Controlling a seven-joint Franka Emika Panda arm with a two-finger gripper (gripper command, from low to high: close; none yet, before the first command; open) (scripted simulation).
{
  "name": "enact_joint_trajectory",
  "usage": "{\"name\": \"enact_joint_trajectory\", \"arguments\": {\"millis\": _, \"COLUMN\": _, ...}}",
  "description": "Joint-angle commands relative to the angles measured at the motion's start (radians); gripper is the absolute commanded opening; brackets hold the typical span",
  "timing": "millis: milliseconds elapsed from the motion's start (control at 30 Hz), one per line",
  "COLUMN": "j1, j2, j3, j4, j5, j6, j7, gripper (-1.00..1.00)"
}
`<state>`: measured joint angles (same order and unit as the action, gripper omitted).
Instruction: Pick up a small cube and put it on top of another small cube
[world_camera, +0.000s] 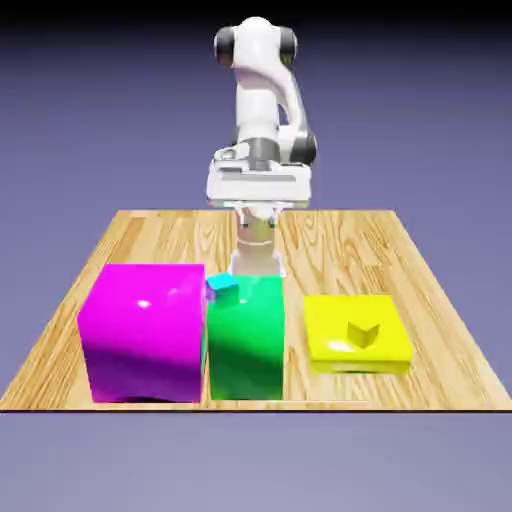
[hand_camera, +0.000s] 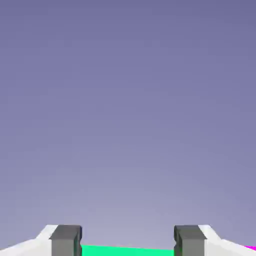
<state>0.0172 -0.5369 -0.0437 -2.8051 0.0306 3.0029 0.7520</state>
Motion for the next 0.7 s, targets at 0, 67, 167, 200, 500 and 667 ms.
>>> {"name": "enact_joint_trajectory", "arguments": {"millis": 0, "j1": -0.002, "j2": 0.017, "j3": -0.036, "j4": 0.004, "j5": 0.016, "j6": -0.022, "j7": 0.006, "gripper": 0.00}}
{"name": "enact_joint_trajectory", "arguments": {"millis": 67, "j1": -0.018, "j2": 0.033, "j3": -0.109, "j4": 0.011, "j5": 0.030, "j6": -0.055, "j7": 0.014, "gripper": 0.00}}
{"name": "enact_joint_trajectory", "arguments": {"millis": 167, "j1": -0.042, "j2": 0.056, "j3": -0.217, "j4": 0.022, "j5": 0.050, "j6": -0.103, "j7": 0.025, "gripper": 0.00}}
{"name": "enact_joint_trajectory", "arguments": {"millis": 200, "j1": -0.050, "j2": 0.063, "j3": -0.254, "j4": 0.026, "j5": 0.057, "j6": -0.120, "j7": 0.029, "gripper": 0.00}}
{"name": "enact_joint_trajectory", "arguments": {"millis": 500, "j1": -0.122, "j2": 0.132, "j3": -0.580, "j4": 0.058, "j5": 0.119, "j6": -0.266, "j7": 0.062, "gripper": 0.00}}
{"name": "enact_joint_trajectory", "arguments": {"millis": 667, "j1": -0.162, "j2": 0.170, "j3": -0.761, "j4": 0.076, "j5": 0.154, "j6": -0.347, "j7": 0.081, "gripper": 0.00}}
